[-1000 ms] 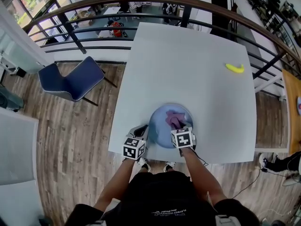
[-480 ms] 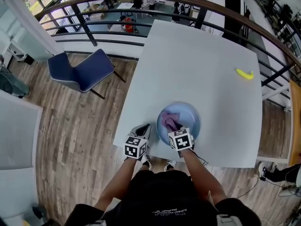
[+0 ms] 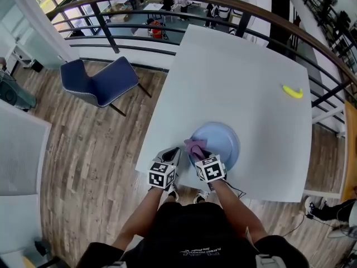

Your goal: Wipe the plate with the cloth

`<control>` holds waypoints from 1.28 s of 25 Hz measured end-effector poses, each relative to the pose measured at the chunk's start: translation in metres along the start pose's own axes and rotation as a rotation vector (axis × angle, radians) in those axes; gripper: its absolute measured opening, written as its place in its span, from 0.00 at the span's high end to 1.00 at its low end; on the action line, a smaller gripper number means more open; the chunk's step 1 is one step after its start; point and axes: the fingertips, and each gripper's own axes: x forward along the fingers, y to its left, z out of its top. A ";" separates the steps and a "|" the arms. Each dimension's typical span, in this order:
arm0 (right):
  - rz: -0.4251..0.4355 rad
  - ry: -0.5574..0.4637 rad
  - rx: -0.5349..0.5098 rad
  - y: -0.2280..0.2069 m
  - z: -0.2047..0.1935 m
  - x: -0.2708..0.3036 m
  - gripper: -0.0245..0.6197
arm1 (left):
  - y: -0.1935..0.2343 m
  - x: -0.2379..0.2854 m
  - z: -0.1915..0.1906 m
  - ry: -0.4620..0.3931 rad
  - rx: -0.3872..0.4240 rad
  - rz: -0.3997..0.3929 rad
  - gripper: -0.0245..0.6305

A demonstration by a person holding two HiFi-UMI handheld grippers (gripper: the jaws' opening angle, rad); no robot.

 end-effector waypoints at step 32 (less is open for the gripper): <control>-0.226 0.019 0.140 -0.072 -0.056 -0.044 0.78 | -0.051 0.028 0.008 0.046 0.112 -0.124 0.94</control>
